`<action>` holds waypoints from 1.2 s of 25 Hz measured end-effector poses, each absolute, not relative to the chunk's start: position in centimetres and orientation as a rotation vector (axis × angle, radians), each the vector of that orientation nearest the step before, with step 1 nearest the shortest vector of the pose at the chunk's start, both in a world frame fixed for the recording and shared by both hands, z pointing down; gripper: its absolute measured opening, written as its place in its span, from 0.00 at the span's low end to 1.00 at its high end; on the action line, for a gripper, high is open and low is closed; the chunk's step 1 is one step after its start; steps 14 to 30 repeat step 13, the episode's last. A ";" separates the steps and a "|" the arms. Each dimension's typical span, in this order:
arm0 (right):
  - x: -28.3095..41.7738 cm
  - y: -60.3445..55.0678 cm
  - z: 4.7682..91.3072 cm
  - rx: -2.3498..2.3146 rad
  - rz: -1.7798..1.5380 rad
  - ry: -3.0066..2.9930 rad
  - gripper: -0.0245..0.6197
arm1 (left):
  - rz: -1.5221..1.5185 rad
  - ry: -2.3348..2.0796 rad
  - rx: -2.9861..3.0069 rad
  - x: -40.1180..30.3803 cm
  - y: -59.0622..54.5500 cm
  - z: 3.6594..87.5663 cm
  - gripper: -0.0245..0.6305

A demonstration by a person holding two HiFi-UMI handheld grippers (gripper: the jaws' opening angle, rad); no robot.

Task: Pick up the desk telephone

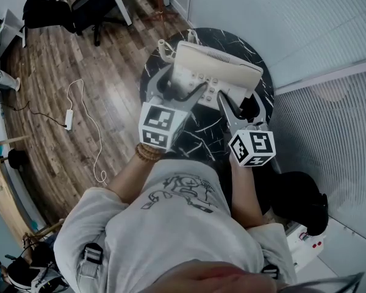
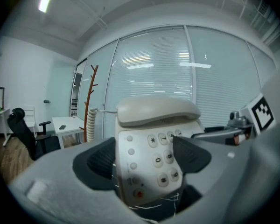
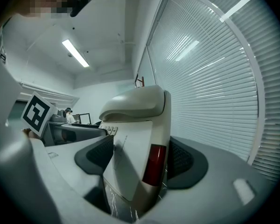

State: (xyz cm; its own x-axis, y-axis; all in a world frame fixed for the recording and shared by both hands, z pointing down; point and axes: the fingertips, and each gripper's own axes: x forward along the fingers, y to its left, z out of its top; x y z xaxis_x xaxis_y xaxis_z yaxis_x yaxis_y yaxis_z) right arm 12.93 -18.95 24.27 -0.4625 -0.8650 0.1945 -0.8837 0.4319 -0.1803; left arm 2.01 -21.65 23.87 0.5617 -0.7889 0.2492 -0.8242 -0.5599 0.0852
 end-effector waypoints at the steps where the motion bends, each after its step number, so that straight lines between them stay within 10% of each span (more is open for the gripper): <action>1: 13.0 -18.9 24.3 1.588 0.398 -2.596 0.57 | 0.271 -1.361 2.602 2.0 -21.6 23.9 0.62; 30: 13.1 -19.2 24.5 1.590 0.405 -2.596 0.57 | 0.267 -1.361 2.605 2.2 -21.9 23.8 0.62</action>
